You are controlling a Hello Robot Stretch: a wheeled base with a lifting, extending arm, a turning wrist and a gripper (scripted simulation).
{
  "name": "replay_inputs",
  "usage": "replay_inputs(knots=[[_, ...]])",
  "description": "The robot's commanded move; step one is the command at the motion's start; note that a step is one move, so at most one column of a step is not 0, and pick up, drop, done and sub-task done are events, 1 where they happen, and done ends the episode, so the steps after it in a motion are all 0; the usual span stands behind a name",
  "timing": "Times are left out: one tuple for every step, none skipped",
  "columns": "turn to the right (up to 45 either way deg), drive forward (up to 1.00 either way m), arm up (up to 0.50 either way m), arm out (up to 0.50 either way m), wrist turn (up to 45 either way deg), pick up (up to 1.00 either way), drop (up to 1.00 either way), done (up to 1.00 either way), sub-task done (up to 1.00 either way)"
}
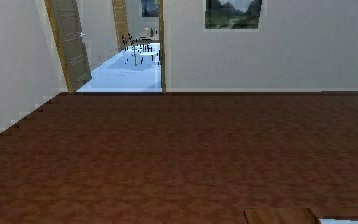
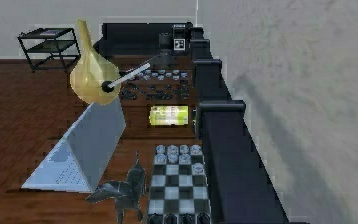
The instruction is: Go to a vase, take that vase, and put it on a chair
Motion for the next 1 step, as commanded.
replay_inputs(knots=[[0.0, 0.0, 0.0, 0.0, -45.0, 0.0, 0.0, 0.0, 0.0]])
